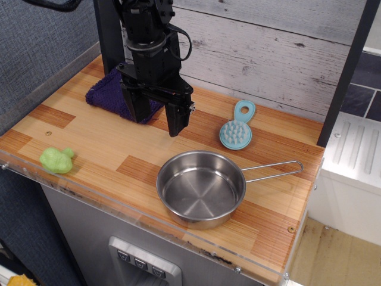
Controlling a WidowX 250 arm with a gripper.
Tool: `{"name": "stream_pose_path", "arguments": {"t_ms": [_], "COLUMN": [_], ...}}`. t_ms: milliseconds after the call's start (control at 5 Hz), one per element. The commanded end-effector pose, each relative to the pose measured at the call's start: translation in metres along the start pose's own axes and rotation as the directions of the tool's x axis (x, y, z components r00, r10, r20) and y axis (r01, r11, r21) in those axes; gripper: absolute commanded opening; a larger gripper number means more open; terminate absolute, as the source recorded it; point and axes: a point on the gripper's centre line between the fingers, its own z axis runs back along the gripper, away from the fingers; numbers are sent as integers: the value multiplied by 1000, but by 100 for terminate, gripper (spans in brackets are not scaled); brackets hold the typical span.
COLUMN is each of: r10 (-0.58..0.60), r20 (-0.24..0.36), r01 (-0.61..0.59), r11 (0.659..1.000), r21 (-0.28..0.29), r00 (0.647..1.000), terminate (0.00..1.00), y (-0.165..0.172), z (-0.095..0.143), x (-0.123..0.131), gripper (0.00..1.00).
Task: Place the blue object on the cloth.
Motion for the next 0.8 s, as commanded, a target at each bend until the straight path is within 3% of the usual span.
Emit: {"name": "stream_pose_path", "arguments": {"t_ms": [0,400,600], "r10": [0,51,61], "r20": [0,-18,-31], "r01": [0,-51,-59], "r11": [1000,999,997], "r21": [0,17,54], "r00": [1000,999,998], "terminate": [0,0,0], "y": [0,27,41], "z": [0,-5,-5], "x": [0,-51,-65], "gripper": [100,100,100]}}
